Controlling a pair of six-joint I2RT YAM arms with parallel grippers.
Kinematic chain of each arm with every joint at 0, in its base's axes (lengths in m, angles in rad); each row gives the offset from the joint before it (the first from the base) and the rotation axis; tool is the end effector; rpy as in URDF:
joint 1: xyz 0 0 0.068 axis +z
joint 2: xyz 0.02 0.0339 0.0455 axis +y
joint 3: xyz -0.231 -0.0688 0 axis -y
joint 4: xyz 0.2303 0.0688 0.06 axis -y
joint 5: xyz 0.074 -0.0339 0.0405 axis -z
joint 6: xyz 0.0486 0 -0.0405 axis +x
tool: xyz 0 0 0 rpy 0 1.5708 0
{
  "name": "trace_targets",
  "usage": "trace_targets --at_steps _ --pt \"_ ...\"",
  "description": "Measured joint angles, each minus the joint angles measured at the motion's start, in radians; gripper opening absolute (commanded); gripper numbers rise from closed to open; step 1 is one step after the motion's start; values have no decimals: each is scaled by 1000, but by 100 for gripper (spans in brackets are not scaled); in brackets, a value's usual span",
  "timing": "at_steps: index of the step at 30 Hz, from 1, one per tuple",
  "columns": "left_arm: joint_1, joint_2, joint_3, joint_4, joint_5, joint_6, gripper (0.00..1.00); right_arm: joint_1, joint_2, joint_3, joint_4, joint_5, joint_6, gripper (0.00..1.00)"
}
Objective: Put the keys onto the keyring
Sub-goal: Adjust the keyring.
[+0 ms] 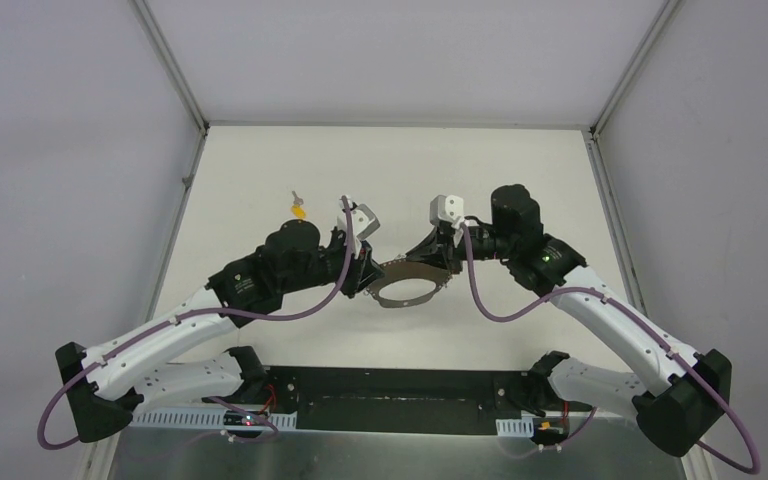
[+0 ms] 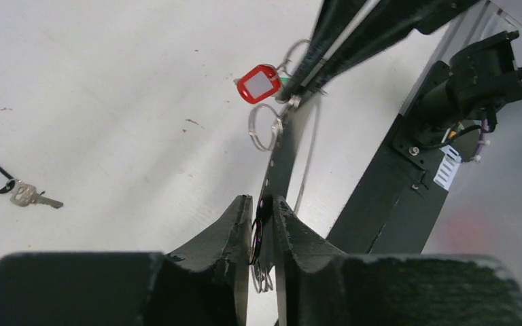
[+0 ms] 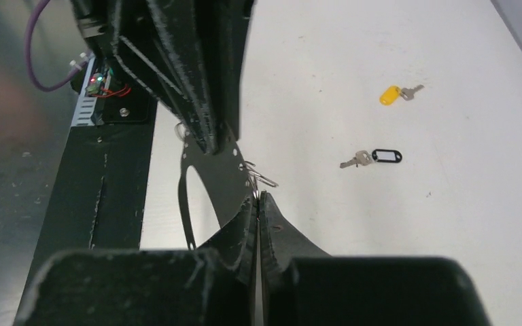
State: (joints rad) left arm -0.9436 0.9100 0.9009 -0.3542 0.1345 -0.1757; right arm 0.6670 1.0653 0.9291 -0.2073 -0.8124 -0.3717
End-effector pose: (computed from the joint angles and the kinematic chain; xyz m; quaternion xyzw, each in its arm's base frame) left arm 0.1257 -0.1846 0.3104 0.3430 0.7473 -0.3476 0.4507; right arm 0.1711 0.1797 0.3076 -0.5703 0.5391 0.3973 0.4757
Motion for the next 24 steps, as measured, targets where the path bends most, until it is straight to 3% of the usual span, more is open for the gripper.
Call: trace_targets --at_steps 3,6,24 --pt "1 5 11 -19 -1 21 39 -1 0 0 -23 -62 -64 0" --pt "2 17 42 -38 17 54 45 1 0 0 -43 -115 -116 0" --pt "2 -9 126 -67 419 423 43 3 -15 0 -67 -233 -178 0"
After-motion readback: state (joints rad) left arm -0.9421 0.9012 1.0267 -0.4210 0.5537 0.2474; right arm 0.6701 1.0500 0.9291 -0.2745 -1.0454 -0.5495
